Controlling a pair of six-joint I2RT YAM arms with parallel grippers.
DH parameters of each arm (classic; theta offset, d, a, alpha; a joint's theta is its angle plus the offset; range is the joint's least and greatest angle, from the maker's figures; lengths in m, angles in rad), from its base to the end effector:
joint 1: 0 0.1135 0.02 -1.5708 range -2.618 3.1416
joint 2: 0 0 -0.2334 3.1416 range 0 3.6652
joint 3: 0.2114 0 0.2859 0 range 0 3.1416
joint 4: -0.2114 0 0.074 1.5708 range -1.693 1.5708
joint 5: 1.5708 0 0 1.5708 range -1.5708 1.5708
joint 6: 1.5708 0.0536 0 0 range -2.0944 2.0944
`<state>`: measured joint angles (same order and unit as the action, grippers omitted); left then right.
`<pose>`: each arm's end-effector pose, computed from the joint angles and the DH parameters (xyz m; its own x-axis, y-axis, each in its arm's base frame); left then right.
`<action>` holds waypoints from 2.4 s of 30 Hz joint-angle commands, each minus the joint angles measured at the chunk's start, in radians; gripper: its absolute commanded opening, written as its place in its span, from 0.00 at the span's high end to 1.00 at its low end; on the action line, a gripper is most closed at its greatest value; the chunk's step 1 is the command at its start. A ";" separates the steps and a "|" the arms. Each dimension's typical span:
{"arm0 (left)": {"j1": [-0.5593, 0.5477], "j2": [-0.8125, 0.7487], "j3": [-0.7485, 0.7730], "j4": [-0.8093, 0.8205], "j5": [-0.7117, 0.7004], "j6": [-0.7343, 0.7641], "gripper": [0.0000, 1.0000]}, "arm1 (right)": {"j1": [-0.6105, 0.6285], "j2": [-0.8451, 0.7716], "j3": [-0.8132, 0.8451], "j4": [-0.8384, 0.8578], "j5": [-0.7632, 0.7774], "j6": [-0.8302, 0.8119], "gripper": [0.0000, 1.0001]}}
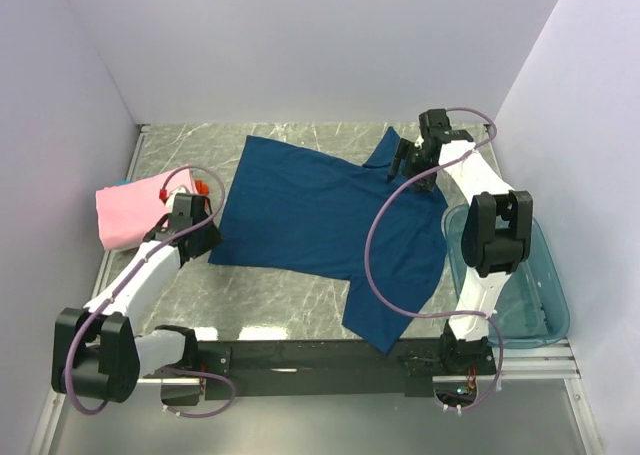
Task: Fold and stack the t-shirts
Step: Flatten the tshirt out
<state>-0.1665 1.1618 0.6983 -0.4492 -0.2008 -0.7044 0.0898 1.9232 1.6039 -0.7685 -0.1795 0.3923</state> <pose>0.2793 -0.0361 0.1562 -0.6218 -0.5390 -0.5682 -0.4732 0.8367 -0.2758 0.4410 0.0493 0.1895 -0.8803 0.2984 -0.3687 0.1794 0.9290 0.3237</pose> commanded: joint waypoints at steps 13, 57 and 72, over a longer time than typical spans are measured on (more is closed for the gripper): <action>0.079 0.009 -0.151 0.151 0.034 -0.076 0.58 | 0.019 -0.095 0.002 -0.014 -0.023 -0.003 0.21; 0.087 0.091 -0.166 0.155 0.041 -0.050 0.94 | 0.040 -0.200 -0.039 -0.055 -0.032 -0.004 0.23; 0.088 0.087 -0.086 0.113 0.054 -0.010 0.99 | 0.338 -0.696 -0.602 -0.209 -0.009 0.143 0.31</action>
<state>-0.0818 1.2484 0.5648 -0.3321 -0.1665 -0.7406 0.3878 1.3224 1.0550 -0.9066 -0.1879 0.4717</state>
